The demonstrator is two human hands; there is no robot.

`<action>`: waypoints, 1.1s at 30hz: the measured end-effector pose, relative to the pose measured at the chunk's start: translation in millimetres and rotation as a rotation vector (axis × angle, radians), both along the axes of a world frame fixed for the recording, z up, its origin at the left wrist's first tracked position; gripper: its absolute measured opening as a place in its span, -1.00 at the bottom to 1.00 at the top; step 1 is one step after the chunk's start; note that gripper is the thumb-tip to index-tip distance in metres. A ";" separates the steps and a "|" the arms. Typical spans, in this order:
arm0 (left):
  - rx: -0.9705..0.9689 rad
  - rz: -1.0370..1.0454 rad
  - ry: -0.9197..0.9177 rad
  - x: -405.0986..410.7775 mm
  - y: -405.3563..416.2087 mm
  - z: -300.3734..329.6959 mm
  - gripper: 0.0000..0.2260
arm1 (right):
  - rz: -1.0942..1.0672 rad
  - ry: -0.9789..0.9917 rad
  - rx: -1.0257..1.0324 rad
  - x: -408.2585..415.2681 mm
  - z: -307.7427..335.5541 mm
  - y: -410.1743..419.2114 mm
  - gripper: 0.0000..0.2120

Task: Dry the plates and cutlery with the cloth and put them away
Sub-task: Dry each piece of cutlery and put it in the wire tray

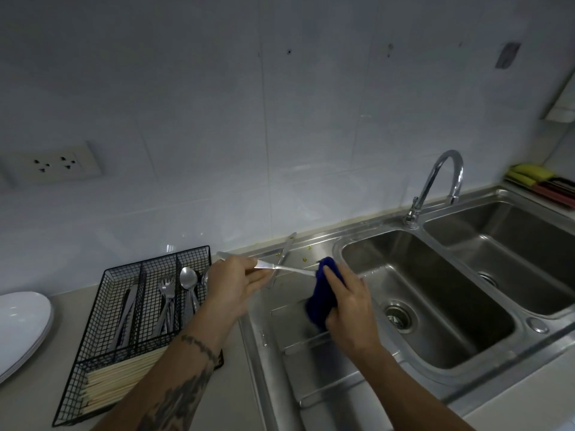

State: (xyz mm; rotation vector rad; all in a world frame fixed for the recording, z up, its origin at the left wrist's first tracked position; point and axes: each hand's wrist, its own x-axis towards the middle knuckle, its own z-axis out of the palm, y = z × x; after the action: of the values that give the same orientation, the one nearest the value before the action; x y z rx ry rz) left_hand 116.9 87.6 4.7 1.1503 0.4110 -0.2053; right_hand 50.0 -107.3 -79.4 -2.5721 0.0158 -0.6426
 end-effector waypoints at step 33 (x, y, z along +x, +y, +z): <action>-0.026 0.039 -0.009 -10.6 -4.5 -12.3 -0.81 | 0.119 -0.158 -0.322 11.5 10.8 -10.4 -0.46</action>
State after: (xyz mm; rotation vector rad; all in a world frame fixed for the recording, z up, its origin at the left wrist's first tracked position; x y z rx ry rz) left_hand 106.3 83.1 -7.6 1.1160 0.4212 -0.1705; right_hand 61.5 -117.7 -68.7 -2.7901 -0.3150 -0.8596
